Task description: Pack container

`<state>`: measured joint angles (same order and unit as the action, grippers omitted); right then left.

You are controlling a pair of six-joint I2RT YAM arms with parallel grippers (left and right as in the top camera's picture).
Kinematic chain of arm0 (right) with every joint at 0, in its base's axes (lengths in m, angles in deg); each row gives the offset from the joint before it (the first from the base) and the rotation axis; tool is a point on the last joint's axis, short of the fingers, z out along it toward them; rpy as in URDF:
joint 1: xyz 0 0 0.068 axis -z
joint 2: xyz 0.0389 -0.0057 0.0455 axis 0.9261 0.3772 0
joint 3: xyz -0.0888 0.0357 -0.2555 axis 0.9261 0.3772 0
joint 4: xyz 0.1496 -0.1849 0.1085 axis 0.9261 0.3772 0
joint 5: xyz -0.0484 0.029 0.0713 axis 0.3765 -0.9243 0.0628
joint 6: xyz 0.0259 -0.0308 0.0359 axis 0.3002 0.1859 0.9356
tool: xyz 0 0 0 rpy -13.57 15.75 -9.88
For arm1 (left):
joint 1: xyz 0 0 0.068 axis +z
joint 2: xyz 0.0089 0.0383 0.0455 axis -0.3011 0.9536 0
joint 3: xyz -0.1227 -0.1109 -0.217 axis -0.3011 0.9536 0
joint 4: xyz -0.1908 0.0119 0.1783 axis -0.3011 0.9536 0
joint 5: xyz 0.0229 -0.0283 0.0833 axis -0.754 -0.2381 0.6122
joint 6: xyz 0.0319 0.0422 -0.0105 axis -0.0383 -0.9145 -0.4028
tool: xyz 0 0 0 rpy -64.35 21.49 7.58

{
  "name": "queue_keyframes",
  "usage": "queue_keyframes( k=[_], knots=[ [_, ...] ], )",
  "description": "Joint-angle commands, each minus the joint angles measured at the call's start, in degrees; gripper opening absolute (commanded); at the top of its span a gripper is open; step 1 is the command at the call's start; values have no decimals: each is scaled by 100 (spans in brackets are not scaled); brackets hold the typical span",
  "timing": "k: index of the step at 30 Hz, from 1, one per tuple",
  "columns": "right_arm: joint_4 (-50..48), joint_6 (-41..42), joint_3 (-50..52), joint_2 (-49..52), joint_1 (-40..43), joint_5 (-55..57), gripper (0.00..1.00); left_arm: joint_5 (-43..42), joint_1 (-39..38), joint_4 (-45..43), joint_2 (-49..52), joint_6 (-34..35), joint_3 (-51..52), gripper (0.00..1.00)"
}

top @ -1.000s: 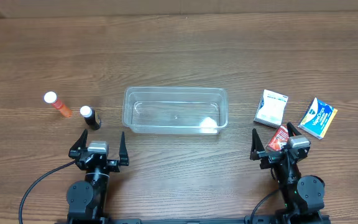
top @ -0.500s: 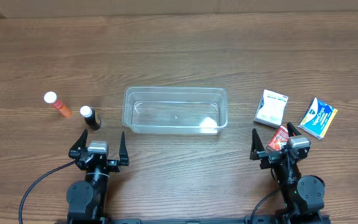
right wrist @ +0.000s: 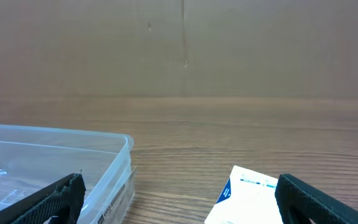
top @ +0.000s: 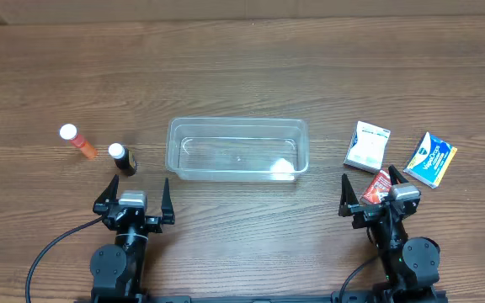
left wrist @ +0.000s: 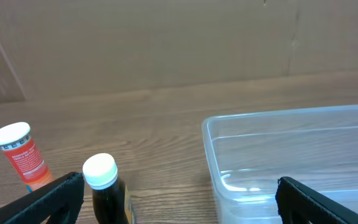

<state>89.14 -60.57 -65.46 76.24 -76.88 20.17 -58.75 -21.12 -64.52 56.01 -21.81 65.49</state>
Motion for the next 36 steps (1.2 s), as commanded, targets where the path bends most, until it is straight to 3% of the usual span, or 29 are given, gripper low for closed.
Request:
queue_keyframes(
  k=[1, 9, 15, 20, 23, 30, 36],
  knots=[
    [-37, -37, 31, -68, -26, -35, 100, -66, 68, -9, -44, -109, 20, 100],
    [-37, 35, 31, -68, -26, -107, 100, -66, 68, -9, -44, -109, 20, 100],
    [-15, 918, 2, -68, -26, -162, 100, -66, 68, -4, -44, -109, 20, 100],
    [535, 929, -372, -66, -26, -131, 100, -70, 68, -9, -42, -79, 20, 100],
    [1086, 929, -758, 52, -26, -22, 100, -70, 68, 0, -42, 505, 13, 100],
    [2330, 933, -2203, 1316, -26, 15, 100, -164, 68, 890, 151, 691, -966, 100],
    [3539, 935, -3910, 3366, -26, -223, 100, -168, 68, 1902, 1539, 837, -2608, 100]
  ],
)
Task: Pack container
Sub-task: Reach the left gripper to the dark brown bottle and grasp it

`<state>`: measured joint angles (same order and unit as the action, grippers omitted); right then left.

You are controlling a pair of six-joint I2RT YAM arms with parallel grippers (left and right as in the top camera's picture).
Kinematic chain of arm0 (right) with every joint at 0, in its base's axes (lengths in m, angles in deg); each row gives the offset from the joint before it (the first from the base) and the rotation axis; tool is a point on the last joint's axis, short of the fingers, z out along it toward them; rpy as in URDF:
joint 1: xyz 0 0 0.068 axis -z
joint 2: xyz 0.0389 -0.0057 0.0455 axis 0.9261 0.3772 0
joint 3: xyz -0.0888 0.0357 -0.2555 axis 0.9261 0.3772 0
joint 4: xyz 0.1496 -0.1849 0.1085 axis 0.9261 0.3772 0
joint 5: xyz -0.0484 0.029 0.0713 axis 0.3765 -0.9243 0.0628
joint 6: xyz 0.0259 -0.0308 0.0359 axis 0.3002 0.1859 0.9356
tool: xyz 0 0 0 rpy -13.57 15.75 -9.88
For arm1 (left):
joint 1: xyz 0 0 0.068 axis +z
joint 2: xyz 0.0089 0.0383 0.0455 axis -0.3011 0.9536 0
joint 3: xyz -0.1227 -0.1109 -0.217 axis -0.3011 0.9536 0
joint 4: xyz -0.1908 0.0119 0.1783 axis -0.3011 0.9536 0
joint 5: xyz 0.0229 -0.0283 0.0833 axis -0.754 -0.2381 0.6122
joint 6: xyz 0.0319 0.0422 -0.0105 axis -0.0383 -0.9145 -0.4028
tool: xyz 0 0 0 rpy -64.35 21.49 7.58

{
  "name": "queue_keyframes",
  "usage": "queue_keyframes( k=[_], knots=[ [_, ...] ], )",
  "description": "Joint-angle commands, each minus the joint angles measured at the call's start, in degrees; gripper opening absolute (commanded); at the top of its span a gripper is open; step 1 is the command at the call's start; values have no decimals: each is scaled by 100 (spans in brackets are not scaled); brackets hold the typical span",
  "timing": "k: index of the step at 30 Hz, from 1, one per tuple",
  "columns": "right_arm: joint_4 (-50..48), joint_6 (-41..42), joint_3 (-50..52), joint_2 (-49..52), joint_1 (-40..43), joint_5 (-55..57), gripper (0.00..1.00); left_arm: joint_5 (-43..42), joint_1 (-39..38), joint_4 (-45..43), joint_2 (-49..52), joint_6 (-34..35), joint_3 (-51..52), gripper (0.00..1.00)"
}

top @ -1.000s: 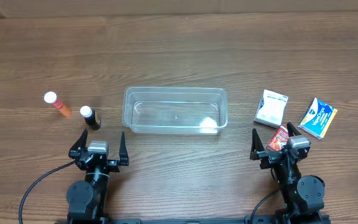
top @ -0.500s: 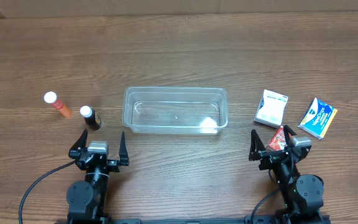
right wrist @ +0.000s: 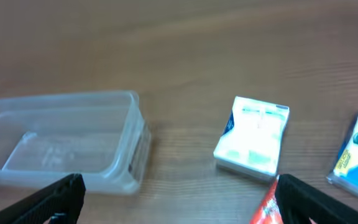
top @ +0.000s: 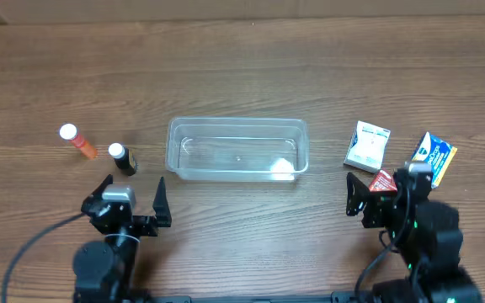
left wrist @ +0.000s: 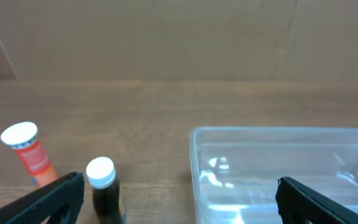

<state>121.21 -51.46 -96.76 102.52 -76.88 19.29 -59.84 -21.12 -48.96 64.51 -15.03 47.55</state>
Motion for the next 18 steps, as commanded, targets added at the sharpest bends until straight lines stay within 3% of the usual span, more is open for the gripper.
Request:
queue_keyframes(
  k=[1, 5, 10, 15, 18],
  knots=[
    [660, 22, -1200, 1156, -26, -234, 100, -59, 68, 726, 1132, 160, -1246, 100],
    [1510, -9, -2258, 2166, -26, -909, 100, -59, 68, 2291, 2597, 157, -2774, 100],
    [1926, 380, -2658, 2850, -20, -221, 100, -63, 68, 3993, 3971, 157, -4249, 100],
    [2162, 474, -2658, 3340, 92, 39, 100, 11, 70, 4588, 4730, 269, -5056, 100],
    [2164, 474, -2658, 3423, 293, 35, 100, 507, 118, 4835, 5486, 402, -5761, 100]
  ],
)
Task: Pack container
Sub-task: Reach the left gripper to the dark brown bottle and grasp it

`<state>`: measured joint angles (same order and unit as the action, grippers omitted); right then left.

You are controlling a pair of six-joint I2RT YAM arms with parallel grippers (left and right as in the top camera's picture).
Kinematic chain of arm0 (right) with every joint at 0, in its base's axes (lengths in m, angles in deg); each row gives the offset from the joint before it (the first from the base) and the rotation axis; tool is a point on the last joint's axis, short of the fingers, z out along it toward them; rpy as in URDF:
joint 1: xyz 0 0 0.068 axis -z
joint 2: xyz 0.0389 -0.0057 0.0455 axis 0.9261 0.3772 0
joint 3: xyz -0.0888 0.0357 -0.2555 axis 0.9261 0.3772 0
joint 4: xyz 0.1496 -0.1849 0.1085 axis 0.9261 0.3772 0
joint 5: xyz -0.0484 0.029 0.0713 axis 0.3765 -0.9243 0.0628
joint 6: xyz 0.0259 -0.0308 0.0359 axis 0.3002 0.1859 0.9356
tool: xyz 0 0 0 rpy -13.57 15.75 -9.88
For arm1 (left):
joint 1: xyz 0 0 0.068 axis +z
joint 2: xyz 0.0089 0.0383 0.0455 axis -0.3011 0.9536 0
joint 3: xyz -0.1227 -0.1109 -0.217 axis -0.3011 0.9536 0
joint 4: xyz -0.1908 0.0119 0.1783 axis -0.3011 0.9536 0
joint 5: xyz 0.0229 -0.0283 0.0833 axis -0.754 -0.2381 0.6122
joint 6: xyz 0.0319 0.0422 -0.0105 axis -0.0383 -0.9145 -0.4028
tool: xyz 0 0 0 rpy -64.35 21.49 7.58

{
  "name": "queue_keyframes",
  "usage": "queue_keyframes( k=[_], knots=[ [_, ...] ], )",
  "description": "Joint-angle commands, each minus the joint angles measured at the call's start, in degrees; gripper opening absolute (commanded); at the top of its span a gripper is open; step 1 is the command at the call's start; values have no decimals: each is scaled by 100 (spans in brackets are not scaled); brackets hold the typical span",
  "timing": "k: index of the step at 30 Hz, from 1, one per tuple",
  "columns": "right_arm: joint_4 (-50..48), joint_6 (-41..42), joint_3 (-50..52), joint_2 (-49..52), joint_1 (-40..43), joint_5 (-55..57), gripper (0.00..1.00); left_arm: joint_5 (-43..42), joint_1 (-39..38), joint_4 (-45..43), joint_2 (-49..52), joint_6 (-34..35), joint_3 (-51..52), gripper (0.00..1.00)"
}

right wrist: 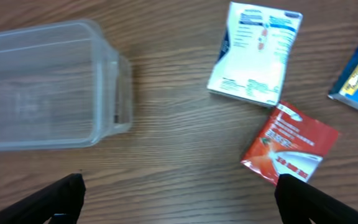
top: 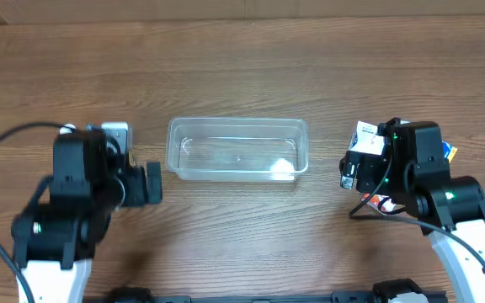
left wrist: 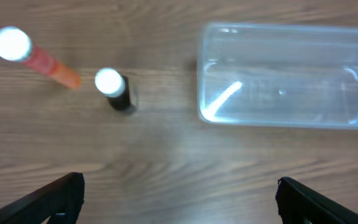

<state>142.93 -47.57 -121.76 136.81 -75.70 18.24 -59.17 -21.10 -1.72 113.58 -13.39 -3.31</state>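
Note:
The clear plastic container (top: pixel 238 150) stands empty mid-table. In the left wrist view an orange tube with a white cap (left wrist: pixel 48 65) and a dark bottle with a white cap (left wrist: pixel 117 93) lie left of the container (left wrist: pixel 284 74). My left gripper (left wrist: pixel 179 205) hangs open high above bare wood near them. The right wrist view shows a white packet (right wrist: pixel 257 53), a red sachet (right wrist: pixel 291 143) and the edge of a blue packet. My right gripper (right wrist: pixel 179 202) is open, high over the wood left of the sachet.
In the overhead view the left arm (top: pixel 78 198) hides both bottles and the right arm (top: pixel 411 172) hides most of the packets. The wooden table (top: pixel 242 67) stretches bare behind the container. Cables trail from both arms toward the front edge.
Both arms have risen and come forward, and their cameras now look straight down. The left one is over the bottles, the right one over the packets. Both grippers stay open; no object has moved.
Both arms first sat low at the front edge, open, looking level across the table. Then they had lifted a little, the right one tilted down at the packets. Now both hang high over their items, still holding nothing.

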Motion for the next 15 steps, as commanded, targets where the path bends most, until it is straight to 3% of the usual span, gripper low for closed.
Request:
queue_keyframes(
  k=[1, 9, 15],
  knots=[
    [-7, 85, -157, -7, 227, 140, 100, 492, 179, 157, 826, 234, -874, 100],
    [37, 85, -157, -7, 710, -55, 100, 417, 1196, 168, 2485, 581, -1316, 100],
    [39, 85, -157, -7, 730, -55, 100, 420, 1279, 87, 3488, 575, -1314, 100]
  ],
)
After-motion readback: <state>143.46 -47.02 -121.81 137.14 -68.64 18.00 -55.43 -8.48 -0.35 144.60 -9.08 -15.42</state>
